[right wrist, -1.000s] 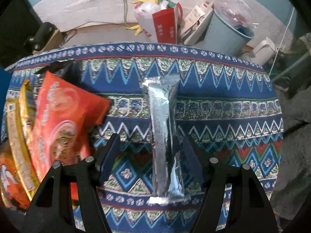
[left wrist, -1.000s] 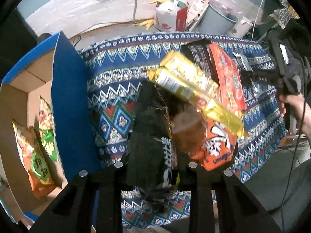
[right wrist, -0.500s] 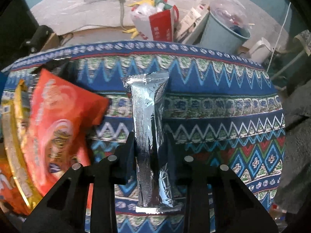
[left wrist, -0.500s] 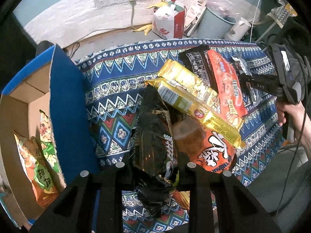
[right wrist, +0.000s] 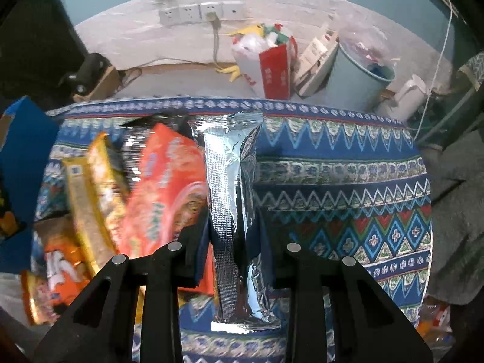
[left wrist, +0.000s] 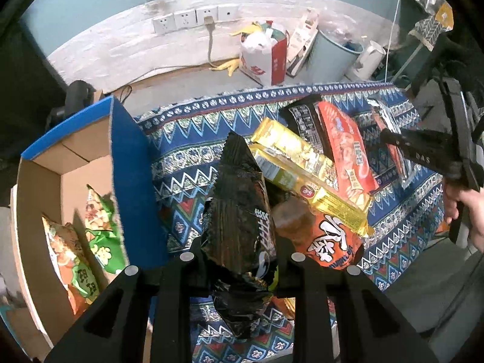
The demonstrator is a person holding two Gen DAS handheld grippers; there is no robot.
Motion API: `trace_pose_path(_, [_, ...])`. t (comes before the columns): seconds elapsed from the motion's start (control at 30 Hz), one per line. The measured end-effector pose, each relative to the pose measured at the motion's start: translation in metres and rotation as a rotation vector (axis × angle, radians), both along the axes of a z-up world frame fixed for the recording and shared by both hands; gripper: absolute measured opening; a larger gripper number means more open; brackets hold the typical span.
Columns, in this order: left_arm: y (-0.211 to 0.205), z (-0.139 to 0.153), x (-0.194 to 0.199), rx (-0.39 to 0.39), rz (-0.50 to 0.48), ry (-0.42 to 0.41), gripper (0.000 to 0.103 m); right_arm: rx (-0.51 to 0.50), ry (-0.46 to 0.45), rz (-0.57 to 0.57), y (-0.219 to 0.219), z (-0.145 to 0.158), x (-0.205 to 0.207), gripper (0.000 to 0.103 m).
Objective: Organize snacks
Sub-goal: 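Carry the black bag and silver bar into the box and release both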
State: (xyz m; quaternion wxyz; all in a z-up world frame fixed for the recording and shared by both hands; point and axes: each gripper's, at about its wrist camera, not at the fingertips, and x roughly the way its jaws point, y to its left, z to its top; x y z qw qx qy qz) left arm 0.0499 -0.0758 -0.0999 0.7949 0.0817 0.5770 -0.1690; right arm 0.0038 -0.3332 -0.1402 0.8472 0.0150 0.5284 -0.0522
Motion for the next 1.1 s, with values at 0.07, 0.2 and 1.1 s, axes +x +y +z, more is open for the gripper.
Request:
trace_pose_path(0.07, [0.003, 0.004, -0.002, -0.002, 0.004, -0.013, 0.026, 0.013, -0.015, 0.014, 0.006, 0.008, -0.001, 0.028])
trace_pose_path(0.2, [0.011, 0.012, -0.005, -0.016, 0.015, -0.027, 0.026, 0.038, -0.041, 0.045, 0.023, 0.023, 0.000, 0.028])
trace_pose_path(1.1, [0.109, 0.049, -0.015, -0.075, 0.166, -0.115, 0.026, 0.165, -0.135, 0.313, 0.186, 0.092, 0.026, 0.028])
